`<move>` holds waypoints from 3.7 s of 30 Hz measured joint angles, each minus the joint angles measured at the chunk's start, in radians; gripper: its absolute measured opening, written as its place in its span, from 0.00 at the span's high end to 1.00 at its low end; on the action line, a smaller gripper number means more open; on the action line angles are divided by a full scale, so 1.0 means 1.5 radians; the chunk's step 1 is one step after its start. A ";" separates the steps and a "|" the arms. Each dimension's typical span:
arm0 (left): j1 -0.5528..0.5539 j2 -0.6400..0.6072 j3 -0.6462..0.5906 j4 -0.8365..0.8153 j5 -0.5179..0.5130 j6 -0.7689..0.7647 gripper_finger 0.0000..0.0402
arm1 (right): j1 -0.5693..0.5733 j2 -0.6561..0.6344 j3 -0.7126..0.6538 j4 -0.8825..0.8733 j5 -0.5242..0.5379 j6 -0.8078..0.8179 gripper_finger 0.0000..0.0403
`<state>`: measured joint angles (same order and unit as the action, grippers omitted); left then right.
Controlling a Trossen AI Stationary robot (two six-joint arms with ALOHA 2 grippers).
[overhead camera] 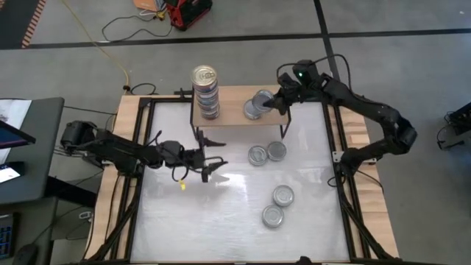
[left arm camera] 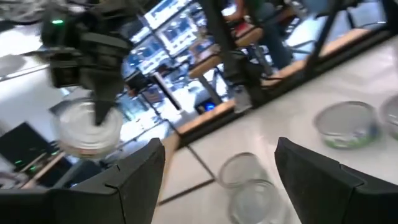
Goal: Stack canned seafood by type on shelf
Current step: Stack the green tuna can on top of the green tuna can
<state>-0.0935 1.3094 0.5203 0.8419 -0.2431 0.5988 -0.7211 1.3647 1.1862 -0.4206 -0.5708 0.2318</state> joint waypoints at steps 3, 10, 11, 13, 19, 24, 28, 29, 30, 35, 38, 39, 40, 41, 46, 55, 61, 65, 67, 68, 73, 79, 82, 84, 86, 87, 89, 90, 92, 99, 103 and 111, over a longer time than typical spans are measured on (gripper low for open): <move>-0.020 0.000 -0.006 -0.014 -0.003 -0.012 0.28 | -0.017 0.022 0.004 -0.013 -0.039 0.058 0.61; -0.069 0.000 -0.010 -0.062 -0.017 -0.014 0.28 | -0.029 0.100 0.061 -0.027 -0.079 0.151 0.58; -0.075 0.000 -0.010 -0.062 -0.023 -0.014 0.28 | -0.029 0.111 0.072 -0.031 -0.080 0.158 0.59; -0.087 0.000 -0.010 -0.061 -0.033 -0.012 0.28 | -0.028 0.128 0.091 -0.030 -0.085 0.173 0.60; -0.103 0.000 -0.010 -0.062 -0.068 -0.024 0.28 | -0.008 0.165 0.133 -0.057 -0.097 0.202 0.58; -0.108 0.000 -0.010 -0.059 -0.087 -0.041 0.28 | 0.006 0.194 0.144 -0.083 -0.107 0.204 0.54; -0.115 0.000 -0.010 -0.058 -0.090 -0.045 0.28 | 0.004 0.201 0.145 -0.081 -0.115 0.204 0.59; -0.117 0.000 -0.010 -0.058 -0.092 -0.046 0.28 | 0.002 0.200 0.145 -0.081 -0.115 0.200 0.60; -0.119 0.000 -0.010 -0.058 -0.094 -0.047 0.28 | 0.000 0.199 0.145 -0.081 -0.114 0.197 0.61; -0.128 0.000 -0.010 -0.056 -0.107 -0.048 0.28 | -0.015 0.198 0.145 -0.083 -0.112 0.196 0.58; -0.133 0.000 -0.010 -0.057 -0.113 -0.046 0.28 | -0.029 0.198 0.145 -0.084 -0.107 0.194 0.52; -0.134 0.000 -0.010 -0.057 -0.113 -0.046 0.28 | -0.033 0.198 0.145 -0.086 -0.107 0.194 0.51; -0.135 0.000 -0.010 -0.058 -0.113 -0.046 0.28 | -0.037 0.198 0.145 -0.086 -0.107 0.193 0.50; -0.135 0.000 -0.010 -0.059 -0.113 -0.046 0.28 | -0.041 0.198 0.145 -0.087 -0.107 0.193 0.49; -0.135 0.000 -0.010 -0.063 -0.113 -0.041 0.28 | -0.054 0.198 0.145 -0.114 -0.108 0.172 0.48; -0.135 0.000 -0.010 -0.064 -0.113 -0.040 0.28 | -0.058 0.198 0.145 -0.121 -0.108 0.154 0.48; -0.135 0.000 -0.010 -0.070 -0.113 -0.040 0.28 | -0.059 0.198 0.145 -0.130 -0.107 0.131 0.42; -0.135 0.000 -0.010 -0.077 -0.121 -0.040 0.28 | -0.064 0.198 0.145 -0.147 -0.108 0.122 0.33; -0.136 0.000 -0.010 -0.081 -0.121 -0.040 0.28 | -0.066 0.198 0.145 -0.155 -0.108 0.122 0.28; -0.136 0.000 -0.010 -0.082 -0.121 -0.040 0.28 | -0.067 0.198 0.145 -0.159 -0.108 0.122 0.26; -0.136 0.000 -0.010 -0.082 -0.123 -0.040 0.28 | -0.071 0.198 0.145 -0.172 -0.098 0.118 0.22; -0.136 0.000 -0.010 -0.081 -0.124 -0.040 0.28 | -0.072 0.198 0.187 -0.222 -0.086 0.118 0.23; -0.136 0.000 -0.010 -0.081 -0.124 -0.041 0.28 | -0.076 0.198 0.212 -0.258 -0.057 0.103 0.23; -0.136 0.000 -0.010 -0.081 -0.124 -0.041 0.28 | -0.079 0.198 0.224 -0.276 -0.042 0.091 0.23; -0.137 0.000 -0.010 -0.082 -0.124 -0.041 0.28 | -0.079 0.198 0.227 -0.285 -0.036 0.091 0.23; -0.137 0.000 -0.010 -0.081 -0.124 -0.041 0.28 | -0.080 0.198 0.230 -0.287 -0.036 0.091 0.23; -0.138 0.000 -0.010 -0.081 -0.124 -0.041 0.28 | -0.080 0.198 0.235 -0.297 -0.032 0.088 0.23; -0.138 0.000 -0.010 -0.081 -0.124 -0.041 0.28 | -0.081 0.198 0.237 -0.302 -0.030 0.085 0.23; -0.138 0.000 -0.010 -0.081 -0.124 -0.041 0.28 | -0.084 0.198 0.243 -0.321 -0.013 0.070 0.23; -0.137 0.000 -0.010 -0.090 -0.137 -0.083 0.28 | -0.061 0.165 0.274 -0.451 0.169 -0.015 0.23; -0.122 0.000 -0.009 -0.101 -0.167 -0.141 0.28 | -0.008 0.118 0.274 -0.496 0.272 -0.024 0.23; -0.061 0.011 0.070 -0.268 -0.106 -0.323 0.28 | 0.155 -0.012 0.142 -0.432 0.364 -0.003 0.23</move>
<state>-0.1844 1.3265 0.6248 0.4399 -0.4016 0.1147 -0.4887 1.3470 1.3989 -1.0685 -0.0248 0.2274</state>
